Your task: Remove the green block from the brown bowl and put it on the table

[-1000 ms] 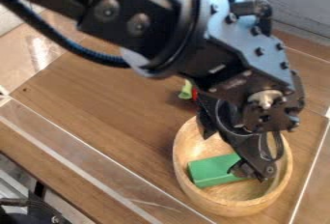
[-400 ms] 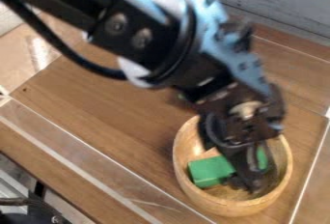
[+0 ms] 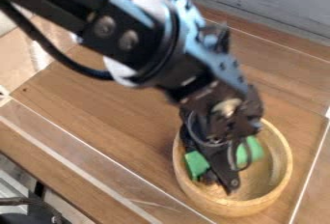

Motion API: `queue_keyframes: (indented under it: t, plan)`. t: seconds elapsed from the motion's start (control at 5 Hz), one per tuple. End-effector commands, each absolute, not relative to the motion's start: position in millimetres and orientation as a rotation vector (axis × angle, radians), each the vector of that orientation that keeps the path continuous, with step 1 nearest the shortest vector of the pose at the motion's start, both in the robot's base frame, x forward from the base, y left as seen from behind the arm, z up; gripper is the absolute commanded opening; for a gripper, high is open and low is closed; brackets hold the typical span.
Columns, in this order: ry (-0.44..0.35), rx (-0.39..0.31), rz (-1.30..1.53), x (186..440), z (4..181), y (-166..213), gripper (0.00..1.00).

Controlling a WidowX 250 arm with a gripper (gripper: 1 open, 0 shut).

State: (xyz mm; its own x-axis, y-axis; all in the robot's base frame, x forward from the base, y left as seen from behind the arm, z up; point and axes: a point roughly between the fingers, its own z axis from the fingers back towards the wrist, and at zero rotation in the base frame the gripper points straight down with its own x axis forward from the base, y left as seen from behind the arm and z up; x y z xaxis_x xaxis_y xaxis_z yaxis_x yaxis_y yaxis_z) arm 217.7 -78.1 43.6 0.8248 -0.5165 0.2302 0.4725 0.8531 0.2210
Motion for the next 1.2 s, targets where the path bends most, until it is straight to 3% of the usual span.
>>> queue_keyframes:
  t: [0.0,0.6,1.0]
  plan:
    - [-0.299,0.193,-0.571,221.2,79.4,-88.0,0.00]
    - [-0.321,0.286,-0.635,250.8,134.5,-24.3,0.00]
    - [-0.317,0.333,-0.574,261.6,150.8,-12.6,0.00]
